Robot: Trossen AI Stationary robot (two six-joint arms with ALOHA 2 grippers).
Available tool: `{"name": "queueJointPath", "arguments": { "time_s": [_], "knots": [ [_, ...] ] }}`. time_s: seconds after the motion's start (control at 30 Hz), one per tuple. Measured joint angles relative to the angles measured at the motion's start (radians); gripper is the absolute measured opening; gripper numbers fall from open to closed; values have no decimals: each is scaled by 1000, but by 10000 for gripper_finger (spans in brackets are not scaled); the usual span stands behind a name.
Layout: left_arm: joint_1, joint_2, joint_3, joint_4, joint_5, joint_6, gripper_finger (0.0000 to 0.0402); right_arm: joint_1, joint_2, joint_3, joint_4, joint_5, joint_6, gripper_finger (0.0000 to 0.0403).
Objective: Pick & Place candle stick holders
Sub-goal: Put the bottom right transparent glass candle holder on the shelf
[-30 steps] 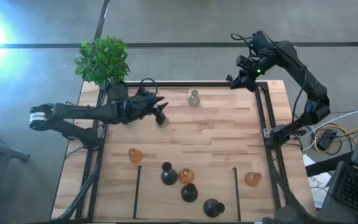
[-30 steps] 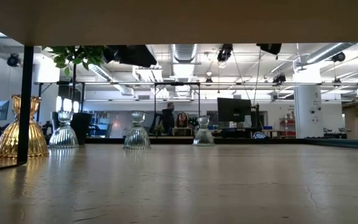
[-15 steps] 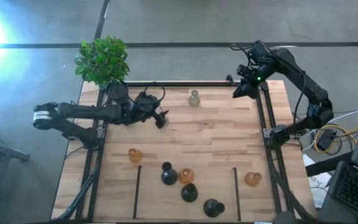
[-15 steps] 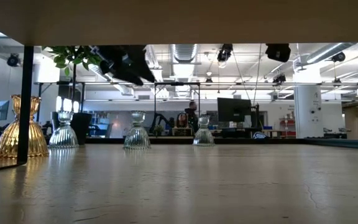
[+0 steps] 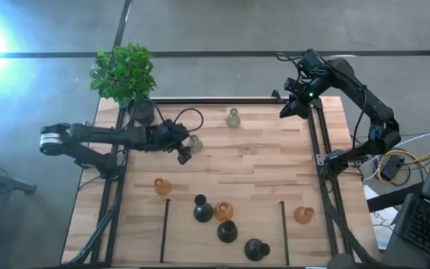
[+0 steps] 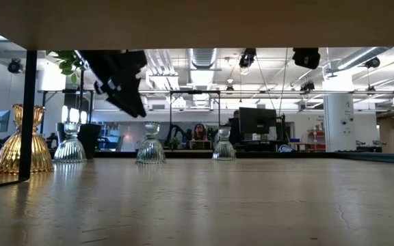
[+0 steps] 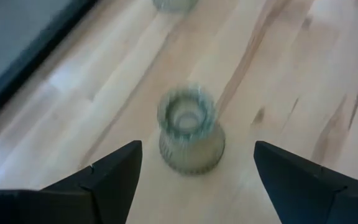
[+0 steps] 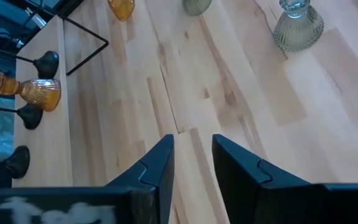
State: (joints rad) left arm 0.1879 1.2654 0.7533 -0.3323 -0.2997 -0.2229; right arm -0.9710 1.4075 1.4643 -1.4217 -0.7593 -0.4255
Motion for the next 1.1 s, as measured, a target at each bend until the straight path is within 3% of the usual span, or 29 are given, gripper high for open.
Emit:
{"name": "queueJointPath", "arguments": {
  "time_s": [0.2,0.57,0.77,0.97,1.1],
  "knots": [
    [0,18,-105,103,-24,-78,310,0,0,0,14,0,0,109],
    [-1,27,-348,616,-39,-63,310,0,0,2,28,0,0,89],
    [0,103,-366,750,-4,35,310,-1,0,2,77,0,78,88],
    [0,215,-348,901,31,40,310,-1,0,2,94,0,142,93],
    [0,266,-312,913,26,60,309,-1,0,2,96,0,157,88]
  ]
}}
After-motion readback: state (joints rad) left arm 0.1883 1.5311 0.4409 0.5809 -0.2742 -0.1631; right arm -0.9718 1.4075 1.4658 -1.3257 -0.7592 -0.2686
